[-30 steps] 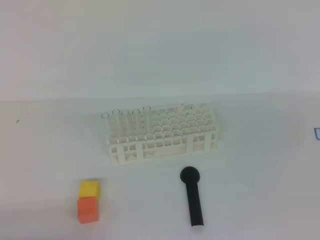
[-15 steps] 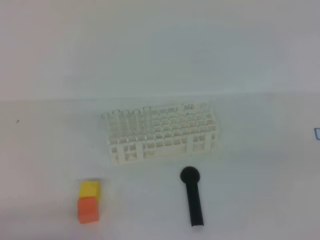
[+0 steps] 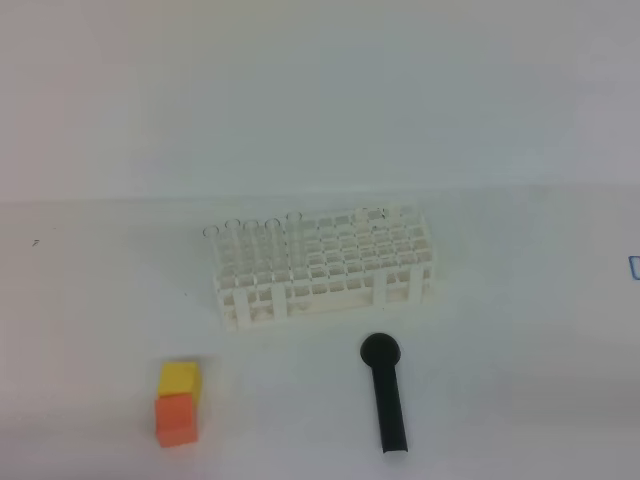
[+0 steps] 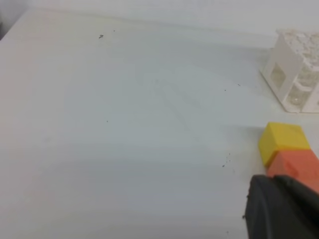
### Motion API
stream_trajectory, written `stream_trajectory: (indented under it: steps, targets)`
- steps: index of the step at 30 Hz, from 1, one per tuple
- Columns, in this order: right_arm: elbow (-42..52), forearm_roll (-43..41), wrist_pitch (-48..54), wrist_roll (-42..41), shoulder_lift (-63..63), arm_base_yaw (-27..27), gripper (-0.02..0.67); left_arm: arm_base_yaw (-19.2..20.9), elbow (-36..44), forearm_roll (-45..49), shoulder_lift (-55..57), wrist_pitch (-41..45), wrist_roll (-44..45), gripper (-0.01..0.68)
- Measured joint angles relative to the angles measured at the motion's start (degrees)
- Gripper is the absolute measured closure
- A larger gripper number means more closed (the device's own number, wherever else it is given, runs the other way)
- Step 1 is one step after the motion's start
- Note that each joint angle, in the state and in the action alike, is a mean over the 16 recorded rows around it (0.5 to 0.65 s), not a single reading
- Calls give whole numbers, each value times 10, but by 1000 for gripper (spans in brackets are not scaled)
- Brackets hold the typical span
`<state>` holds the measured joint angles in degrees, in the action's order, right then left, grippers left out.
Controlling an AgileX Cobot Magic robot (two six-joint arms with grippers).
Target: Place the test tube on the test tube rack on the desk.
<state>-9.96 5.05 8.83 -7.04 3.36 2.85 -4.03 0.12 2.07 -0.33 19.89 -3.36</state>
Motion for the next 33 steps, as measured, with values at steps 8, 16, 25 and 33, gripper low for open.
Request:
stream_trajectory:
  steps: [8,16,25,33]
  targets:
    - [93,-61,27,61,-38,0,650,0,0,0,0,0,0,674]
    - [114,-64,98,63,-40,0,650,0,0,0,1,0,0,674]
    - [113,-64,116,63,-40,0,650,0,0,0,1,0,0,674]
    - [113,-64,117,61,-40,0,650,0,0,0,1,0,0,674]
